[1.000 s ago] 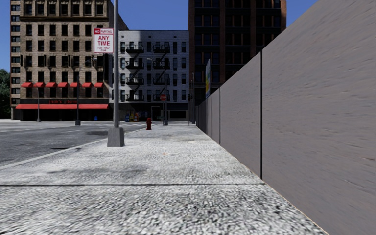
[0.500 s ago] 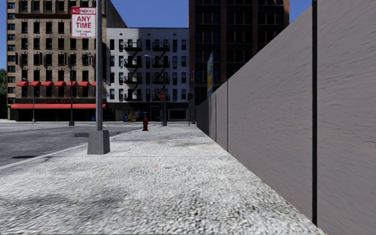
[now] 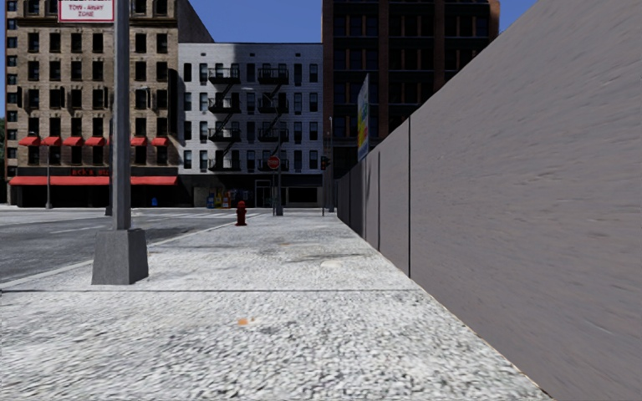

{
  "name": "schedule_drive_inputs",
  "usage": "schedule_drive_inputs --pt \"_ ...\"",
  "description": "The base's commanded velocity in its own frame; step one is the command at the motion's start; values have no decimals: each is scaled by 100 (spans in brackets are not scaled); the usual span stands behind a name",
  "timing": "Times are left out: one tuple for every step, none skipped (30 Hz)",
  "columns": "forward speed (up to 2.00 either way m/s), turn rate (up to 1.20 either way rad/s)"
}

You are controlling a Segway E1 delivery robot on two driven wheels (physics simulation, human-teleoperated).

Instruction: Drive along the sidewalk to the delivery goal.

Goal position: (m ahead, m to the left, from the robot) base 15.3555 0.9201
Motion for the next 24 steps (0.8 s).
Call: schedule_drive_inputs --pt "200 7" --pt "200 0" --pt "200 0" --pt "200 0" --pt "200 0" --pt "200 0" --pt "200 0" --pt "200 0" --pt "200 0" --pt "200 0" --pt "200 0" --pt "200 0" --pt "200 0" --pt "200 0" --pt "200 0" --pt "200 4" --pt "200 4" --pt "200 8" --pt "200 9" --pt "200 9" --pt "200 9" --pt "200 9" --pt "200 1" --pt "200 0"
